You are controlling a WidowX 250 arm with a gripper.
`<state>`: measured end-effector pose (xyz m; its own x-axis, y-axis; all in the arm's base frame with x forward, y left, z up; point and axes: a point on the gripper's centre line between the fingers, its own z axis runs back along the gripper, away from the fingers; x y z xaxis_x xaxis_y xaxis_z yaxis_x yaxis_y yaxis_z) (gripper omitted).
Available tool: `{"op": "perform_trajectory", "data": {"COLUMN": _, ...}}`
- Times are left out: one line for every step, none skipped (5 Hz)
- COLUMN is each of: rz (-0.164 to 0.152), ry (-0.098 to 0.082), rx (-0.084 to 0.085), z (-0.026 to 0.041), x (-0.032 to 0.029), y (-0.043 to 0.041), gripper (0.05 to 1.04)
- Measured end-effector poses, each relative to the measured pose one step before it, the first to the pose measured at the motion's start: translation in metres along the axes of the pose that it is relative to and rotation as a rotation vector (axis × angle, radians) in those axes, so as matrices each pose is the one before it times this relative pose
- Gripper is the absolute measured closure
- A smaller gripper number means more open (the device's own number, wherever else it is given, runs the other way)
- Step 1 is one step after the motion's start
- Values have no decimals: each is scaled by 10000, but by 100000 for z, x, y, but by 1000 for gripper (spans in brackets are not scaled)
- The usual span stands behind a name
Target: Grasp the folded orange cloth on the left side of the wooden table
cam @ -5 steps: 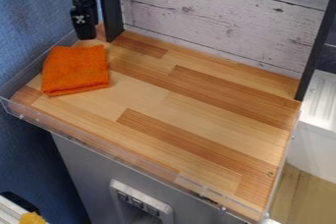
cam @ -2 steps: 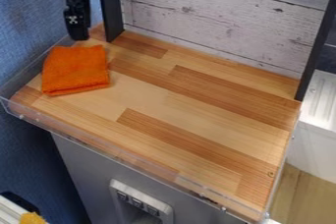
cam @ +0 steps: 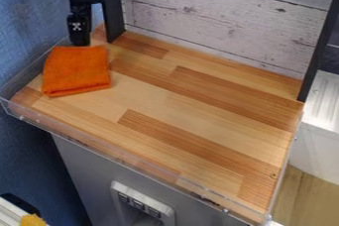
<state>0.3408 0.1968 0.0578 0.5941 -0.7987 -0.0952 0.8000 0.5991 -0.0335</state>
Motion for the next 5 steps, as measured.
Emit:
{"op": "perform_trajectory", "data": {"rz": -86, "ry": 218, "rx": -26, "z": -1146, "x": 488, "y": -859, "gripper": 85}}
{"op": "perform_trajectory", "data": {"rz": 65, "ry": -62, "rx": 620, "z": 1028, "x": -62, "y": -337, "gripper": 87}}
{"op": "perform_trajectory", "data": {"rz": 22, "ry": -173, "rx": 467, "z": -252, "x": 69, "y": -608, "gripper": 85}}
{"op": "perform_trajectory", "data": {"rz": 23, "ry": -343, "rx": 489, "z": 16, "x": 261, "y": -552, "gripper": 127}}
{"op": "perform_trajectory", "data": {"rz": 84, "ry": -551, "rx": 238, "z": -866, "x": -115, "y": -862, "gripper": 401}}
